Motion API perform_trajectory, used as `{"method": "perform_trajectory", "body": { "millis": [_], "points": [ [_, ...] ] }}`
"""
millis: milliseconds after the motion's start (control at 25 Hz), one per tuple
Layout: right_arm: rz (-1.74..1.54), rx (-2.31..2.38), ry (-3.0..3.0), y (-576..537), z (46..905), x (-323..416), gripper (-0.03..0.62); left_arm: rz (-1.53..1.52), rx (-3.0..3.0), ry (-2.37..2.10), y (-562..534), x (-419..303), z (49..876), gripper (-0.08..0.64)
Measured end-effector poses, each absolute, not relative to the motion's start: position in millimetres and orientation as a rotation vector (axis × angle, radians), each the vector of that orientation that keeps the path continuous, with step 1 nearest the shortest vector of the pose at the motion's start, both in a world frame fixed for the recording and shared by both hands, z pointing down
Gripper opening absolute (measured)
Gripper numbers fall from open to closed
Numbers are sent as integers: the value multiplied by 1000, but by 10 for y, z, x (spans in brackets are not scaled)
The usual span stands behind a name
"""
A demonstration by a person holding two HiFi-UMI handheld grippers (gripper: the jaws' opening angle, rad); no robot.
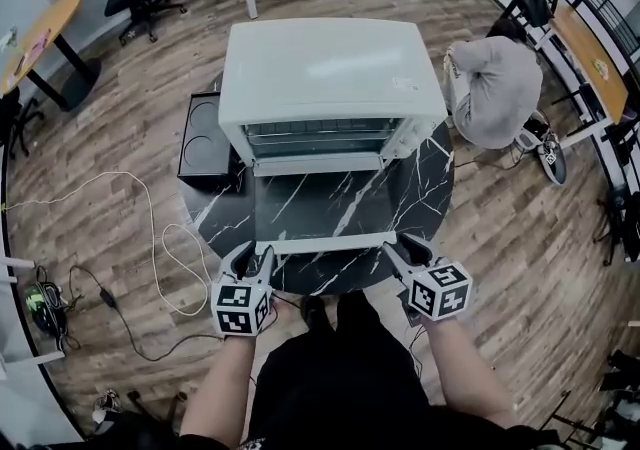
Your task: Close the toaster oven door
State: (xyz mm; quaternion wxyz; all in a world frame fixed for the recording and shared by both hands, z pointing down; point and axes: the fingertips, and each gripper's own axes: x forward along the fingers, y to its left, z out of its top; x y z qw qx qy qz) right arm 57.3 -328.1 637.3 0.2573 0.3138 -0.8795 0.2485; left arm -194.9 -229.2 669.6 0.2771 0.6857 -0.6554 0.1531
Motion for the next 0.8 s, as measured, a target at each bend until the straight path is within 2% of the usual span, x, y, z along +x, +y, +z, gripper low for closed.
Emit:
{"method": "perform_trajectory", "body": {
  "millis": [360, 440, 560, 640, 720, 800],
  "points": [
    [721, 816, -2235, -3198, 7020, 703, 235, 441, 1781, -1671, -2100, -2004, 7203, 253],
    [709, 818, -2217, -3196, 7124, 745, 236, 451, 1775, -1655, -2073, -1983, 7304, 258],
    [655, 829, -2221, -3222, 7156, 783, 192, 463, 1762, -1645, -2047, -1969, 7440, 259],
    [640, 830, -2219, -3230, 7158, 786, 192, 472, 1762, -1642, -2063, -1960, 7508, 259],
    [662, 835, -2196, -3222, 7215, 821, 236, 481, 1764, -1637, -2084, -1926, 7559, 259],
    [697, 827, -2175, -3204, 7308, 853, 236, 486, 1768, -1635, -2115, -1884, 7581, 256]
  ]
}}
